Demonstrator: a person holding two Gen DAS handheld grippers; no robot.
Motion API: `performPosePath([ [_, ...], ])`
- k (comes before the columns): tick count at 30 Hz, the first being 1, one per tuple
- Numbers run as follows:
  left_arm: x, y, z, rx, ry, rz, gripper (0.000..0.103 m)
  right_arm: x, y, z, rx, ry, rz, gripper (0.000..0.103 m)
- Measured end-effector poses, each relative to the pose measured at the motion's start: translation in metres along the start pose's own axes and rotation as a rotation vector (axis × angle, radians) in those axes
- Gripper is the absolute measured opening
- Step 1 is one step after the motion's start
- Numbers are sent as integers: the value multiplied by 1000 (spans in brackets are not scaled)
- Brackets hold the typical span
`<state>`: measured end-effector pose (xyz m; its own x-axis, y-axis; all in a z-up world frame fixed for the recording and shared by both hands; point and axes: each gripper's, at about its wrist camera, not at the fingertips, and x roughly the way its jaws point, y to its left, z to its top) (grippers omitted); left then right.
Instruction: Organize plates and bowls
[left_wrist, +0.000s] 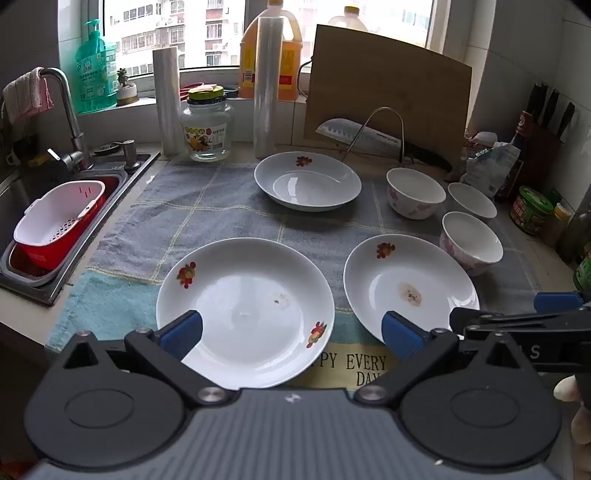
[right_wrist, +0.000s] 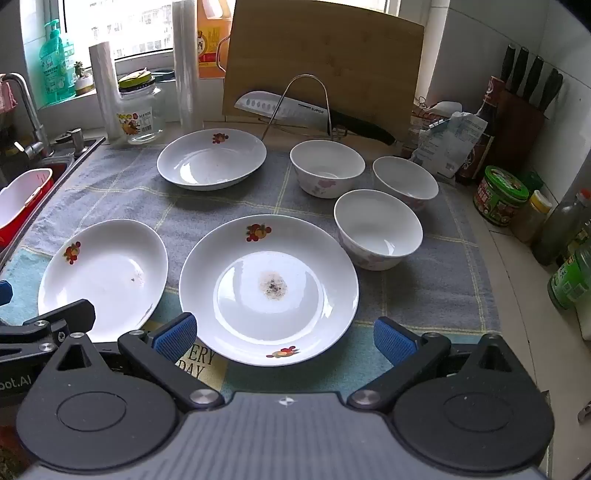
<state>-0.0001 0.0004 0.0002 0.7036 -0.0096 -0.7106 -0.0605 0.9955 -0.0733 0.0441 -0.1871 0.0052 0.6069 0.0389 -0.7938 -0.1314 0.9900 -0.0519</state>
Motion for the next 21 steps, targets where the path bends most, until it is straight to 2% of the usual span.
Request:
performPosePath([
  [21, -7, -7, 5, 6, -9, 0, 102, -4, -4, 0, 2, -7, 2, 103],
])
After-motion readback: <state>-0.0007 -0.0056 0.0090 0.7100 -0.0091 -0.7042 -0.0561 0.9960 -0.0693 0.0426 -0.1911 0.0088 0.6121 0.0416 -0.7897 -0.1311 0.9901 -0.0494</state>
